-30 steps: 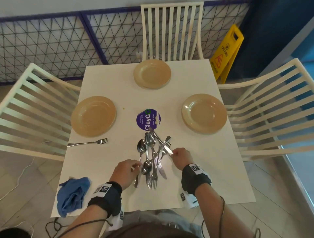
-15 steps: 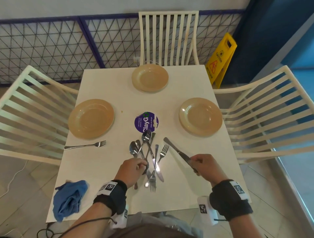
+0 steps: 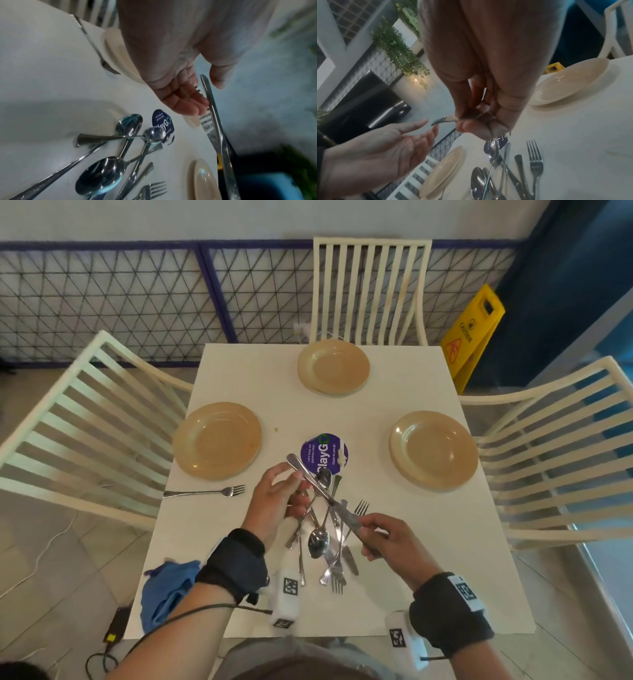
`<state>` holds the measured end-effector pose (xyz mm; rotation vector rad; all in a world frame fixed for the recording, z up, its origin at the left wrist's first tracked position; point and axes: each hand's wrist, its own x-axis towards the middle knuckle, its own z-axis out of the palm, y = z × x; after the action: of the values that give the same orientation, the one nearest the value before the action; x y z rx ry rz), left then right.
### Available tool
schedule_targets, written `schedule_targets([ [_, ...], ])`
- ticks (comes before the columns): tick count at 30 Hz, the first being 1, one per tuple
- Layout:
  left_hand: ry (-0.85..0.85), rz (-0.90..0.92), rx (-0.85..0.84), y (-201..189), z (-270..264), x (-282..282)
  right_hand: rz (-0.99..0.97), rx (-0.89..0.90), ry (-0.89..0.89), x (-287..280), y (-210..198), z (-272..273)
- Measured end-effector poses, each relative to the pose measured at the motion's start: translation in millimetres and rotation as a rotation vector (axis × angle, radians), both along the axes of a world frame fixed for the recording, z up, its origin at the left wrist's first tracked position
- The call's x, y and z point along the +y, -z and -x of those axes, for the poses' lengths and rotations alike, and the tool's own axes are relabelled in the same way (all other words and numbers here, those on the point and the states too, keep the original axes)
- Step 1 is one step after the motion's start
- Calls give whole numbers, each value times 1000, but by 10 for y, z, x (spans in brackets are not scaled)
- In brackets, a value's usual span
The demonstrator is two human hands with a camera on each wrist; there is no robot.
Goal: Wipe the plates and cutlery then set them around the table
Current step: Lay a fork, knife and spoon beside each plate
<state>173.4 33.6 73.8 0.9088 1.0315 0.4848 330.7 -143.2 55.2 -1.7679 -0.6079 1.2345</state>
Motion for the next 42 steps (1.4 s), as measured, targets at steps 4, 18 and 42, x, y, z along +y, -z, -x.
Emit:
schedule_targets([
  [4, -72, 43, 14, 10, 417, 324, -8, -197, -152, 257, -49, 111],
  [18, 310, -63, 364, 258, 2041, 1040, -129, -718, -694, 1157, 378, 867],
  [42, 552, -750, 758, 1318, 2431, 1743, 69, -1055, -575, 2139, 1189, 1639],
])
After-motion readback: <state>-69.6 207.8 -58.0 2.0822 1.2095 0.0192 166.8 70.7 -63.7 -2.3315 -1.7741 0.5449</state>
